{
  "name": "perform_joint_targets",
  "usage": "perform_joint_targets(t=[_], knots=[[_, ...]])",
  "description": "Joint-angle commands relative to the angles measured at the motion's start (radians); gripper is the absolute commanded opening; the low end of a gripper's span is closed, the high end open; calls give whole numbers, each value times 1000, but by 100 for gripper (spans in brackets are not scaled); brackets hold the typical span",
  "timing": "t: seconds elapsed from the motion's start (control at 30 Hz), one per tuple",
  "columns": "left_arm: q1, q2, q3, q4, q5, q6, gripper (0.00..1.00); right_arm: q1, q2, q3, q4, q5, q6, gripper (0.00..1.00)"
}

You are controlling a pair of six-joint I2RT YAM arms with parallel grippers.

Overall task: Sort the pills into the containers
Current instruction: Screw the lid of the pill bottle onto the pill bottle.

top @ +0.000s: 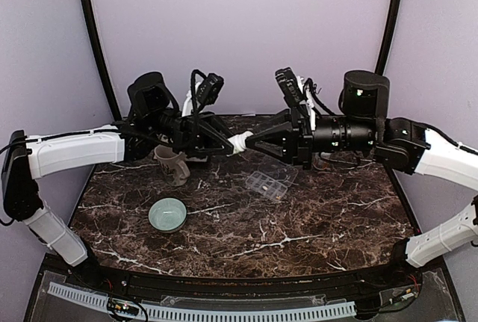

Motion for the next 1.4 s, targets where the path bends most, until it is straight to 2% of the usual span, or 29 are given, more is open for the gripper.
perform_joint_targets(t=[0.0,0.33,0.5,0.6,0.8,1.13,1.37], knots=[[-75,21,102,234,-126,-160,0,43,91,-61,-162,64,-84,9],[-83,126,174,490,-40,-446,0,45,40,-139,-80,77,-110,9],[-99,147,205,487,-22,-456,0,46,33,-165,-47,92,-106,9],[-101,124,207,386,-32,-362,0,48,46,-165,-41,98,-96,8],[-116,58,212,56,-95,-40,0,47,80,-152,-41,102,-44,8],[-132,-33,190,-182,-276,306,0,48,125,-145,11,119,183,7],[-148,-101,130,-202,-457,448,0,48,163,-120,9,159,334,7]])
